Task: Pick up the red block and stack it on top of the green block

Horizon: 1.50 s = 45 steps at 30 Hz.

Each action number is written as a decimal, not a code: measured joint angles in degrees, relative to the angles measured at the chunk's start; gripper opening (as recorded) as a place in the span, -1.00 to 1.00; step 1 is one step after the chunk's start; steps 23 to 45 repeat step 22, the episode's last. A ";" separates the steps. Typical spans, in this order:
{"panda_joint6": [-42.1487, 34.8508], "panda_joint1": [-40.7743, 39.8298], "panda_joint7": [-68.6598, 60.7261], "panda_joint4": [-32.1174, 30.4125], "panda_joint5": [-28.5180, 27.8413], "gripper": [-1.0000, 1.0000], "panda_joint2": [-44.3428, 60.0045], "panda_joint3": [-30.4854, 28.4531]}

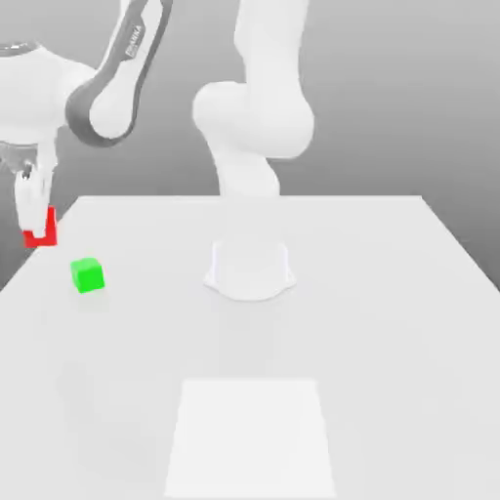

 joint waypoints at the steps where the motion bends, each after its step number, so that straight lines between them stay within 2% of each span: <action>1: 0.27 -1.02 -0.63 -0.74 0.18 -1.00 -0.26 -1.25; 5: 2.02 -3.74 -3.21 -3.32 1.51 -1.00 -0.23 -5.97; 13: 10.82 0.97 -7.81 -3.70 8.11 -1.00 8.24 -10.28; 17: 15.49 4.44 -13.35 -3.86 16.20 -1.00 13.50 -11.56; 20: 18.72 5.99 -20.97 -3.89 27.14 -1.00 17.85 -9.24; 21: 19.39 6.23 -23.20 -3.84 30.33 1.00 18.91 -8.28; 45: 19.39 6.47 -23.20 -3.84 30.33 1.00 18.91 -8.28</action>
